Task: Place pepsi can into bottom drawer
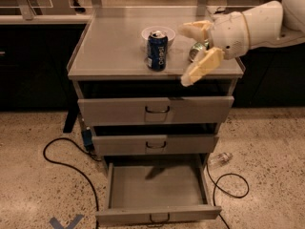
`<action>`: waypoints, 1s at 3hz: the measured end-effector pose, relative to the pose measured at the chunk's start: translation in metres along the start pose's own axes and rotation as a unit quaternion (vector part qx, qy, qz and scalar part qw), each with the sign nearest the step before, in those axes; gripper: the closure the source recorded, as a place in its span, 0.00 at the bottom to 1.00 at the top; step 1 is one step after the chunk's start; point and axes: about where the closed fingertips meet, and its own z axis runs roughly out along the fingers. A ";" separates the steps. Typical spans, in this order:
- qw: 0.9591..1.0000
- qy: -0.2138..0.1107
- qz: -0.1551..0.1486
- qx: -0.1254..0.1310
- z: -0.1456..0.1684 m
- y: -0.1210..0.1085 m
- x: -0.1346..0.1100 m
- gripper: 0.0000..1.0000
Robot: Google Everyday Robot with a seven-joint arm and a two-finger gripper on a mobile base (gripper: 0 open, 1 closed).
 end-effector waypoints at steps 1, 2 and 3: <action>0.999 -0.010 -0.001 0.038 0.002 -0.021 -0.006 0.00; 0.999 -0.010 0.000 0.038 0.002 -0.021 -0.006 0.00; 0.997 -0.003 0.010 0.076 0.000 -0.027 0.000 0.00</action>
Offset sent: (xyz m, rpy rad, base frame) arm 0.0196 0.0030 0.0082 0.0294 -0.0335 -0.0649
